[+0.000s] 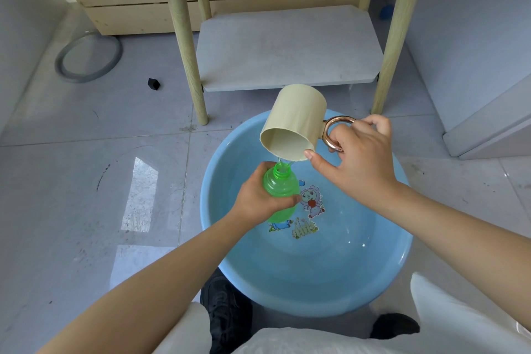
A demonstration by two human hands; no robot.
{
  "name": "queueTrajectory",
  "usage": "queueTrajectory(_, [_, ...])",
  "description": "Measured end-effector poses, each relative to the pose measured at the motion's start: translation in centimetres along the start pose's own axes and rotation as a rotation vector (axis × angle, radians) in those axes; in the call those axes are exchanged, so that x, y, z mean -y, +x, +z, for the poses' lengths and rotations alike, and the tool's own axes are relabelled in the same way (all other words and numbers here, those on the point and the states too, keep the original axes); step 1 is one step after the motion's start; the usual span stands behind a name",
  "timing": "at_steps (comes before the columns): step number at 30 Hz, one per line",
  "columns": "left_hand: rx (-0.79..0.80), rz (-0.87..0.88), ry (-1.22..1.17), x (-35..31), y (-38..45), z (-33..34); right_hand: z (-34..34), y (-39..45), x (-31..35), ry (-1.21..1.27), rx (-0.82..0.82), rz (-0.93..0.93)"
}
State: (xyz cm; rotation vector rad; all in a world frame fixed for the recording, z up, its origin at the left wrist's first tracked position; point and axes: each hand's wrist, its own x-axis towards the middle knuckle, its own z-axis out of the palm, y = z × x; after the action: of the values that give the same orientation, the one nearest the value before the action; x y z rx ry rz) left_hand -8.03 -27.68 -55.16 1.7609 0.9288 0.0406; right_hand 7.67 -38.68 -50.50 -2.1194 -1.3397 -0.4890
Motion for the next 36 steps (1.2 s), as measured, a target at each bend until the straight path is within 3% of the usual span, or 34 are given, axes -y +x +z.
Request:
queueTrajectory(30, [0.009, 0.013, -0.057, 0.32, 0.02, 0.04, 0.37, -0.06, -0.42, -0.105, -0.088, -0.22])
queueTrajectory(33, [0.009, 0.016, -0.056, 0.22, -0.01, 0.04, 0.3, -0.1, -0.35, -0.096, -0.074, -0.194])
queueTrajectory(36, [0.005, 0.018, -0.043, 0.18, -0.07, -0.04, 0.47, -0.19, 0.02, -0.033, -0.022, -0.048])
